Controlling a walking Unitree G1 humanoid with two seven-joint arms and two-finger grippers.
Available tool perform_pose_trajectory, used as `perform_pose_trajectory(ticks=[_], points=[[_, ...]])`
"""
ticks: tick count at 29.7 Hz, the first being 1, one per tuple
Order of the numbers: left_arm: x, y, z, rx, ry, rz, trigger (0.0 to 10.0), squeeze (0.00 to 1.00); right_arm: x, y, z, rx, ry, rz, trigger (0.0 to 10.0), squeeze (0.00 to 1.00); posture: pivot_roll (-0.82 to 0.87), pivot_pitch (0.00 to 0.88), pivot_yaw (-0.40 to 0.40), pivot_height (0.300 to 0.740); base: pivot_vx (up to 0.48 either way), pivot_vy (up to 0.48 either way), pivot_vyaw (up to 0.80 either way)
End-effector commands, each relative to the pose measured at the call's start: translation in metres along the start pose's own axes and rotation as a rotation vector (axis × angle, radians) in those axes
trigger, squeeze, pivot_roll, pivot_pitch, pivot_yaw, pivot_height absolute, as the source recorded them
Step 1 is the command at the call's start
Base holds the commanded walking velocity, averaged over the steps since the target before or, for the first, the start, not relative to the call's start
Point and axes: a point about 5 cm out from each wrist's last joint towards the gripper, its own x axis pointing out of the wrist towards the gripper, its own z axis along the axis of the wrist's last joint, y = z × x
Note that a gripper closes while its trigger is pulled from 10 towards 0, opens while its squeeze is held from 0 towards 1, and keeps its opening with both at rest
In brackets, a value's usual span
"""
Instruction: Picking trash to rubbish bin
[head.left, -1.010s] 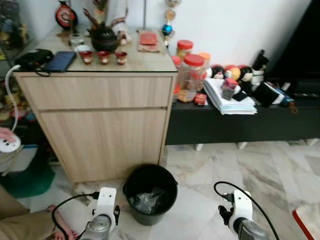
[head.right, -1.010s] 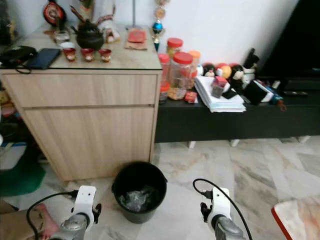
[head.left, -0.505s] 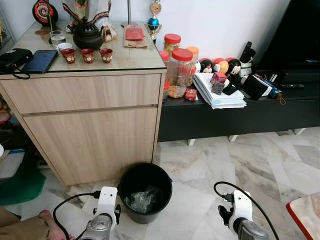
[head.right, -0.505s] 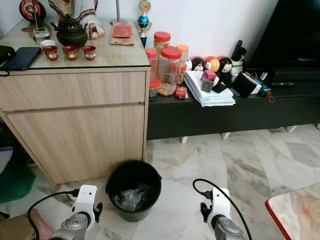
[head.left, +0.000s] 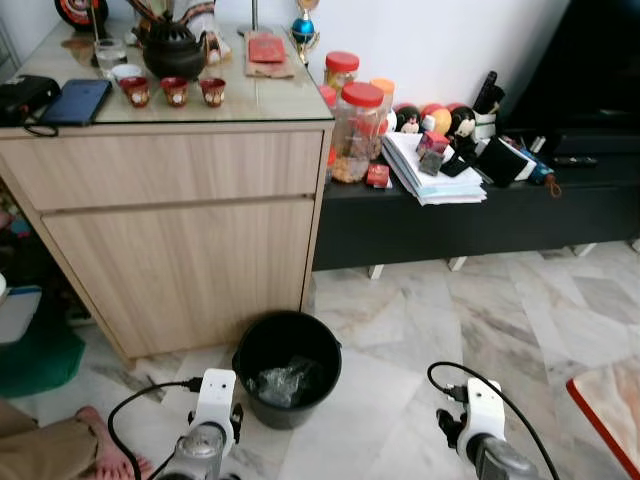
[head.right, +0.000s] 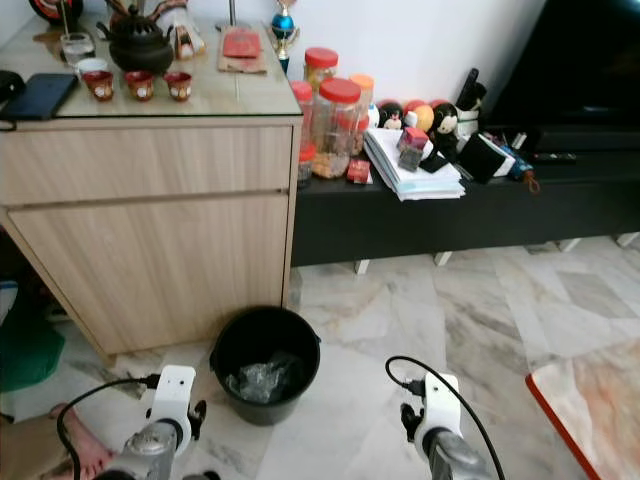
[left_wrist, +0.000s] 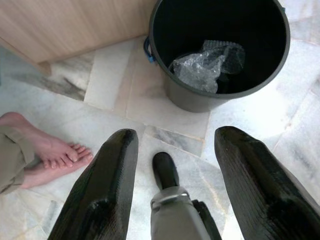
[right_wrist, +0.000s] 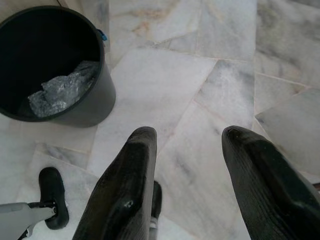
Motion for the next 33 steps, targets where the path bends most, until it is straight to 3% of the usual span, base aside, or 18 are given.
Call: perform_pose_trajectory(ticks=[1,20,33], points=[[-0.0001,-0.004,-0.0002,-0.003,0.005,-0.011,10.0,0.0,-0.0009,-0.005,0.0006,-0.008,-0.001,-0.013,10.0,0.0,0.0,0.013,-0.129,0.74,-0.259,0.0,0.0],[0.0002,-0.0045,0.0015,-0.002,-0.002,-0.009,10.0,0.0,-0.0007,-0.0046,0.0016,-0.013,-0.005,-0.01,10.0,0.0,0.0,0.012,-0.132,0.74,-0.261,0.0,0.0],[0.0004,-0.0061,0.0027,-0.017,-0.006,-0.015,10.0,0.0,-0.0009,-0.006,0.002,-0.002,-0.006,-0.012,10.0,0.0,-0.01,0.01,-0.135,0.74,0.0,0.0,0.0]])
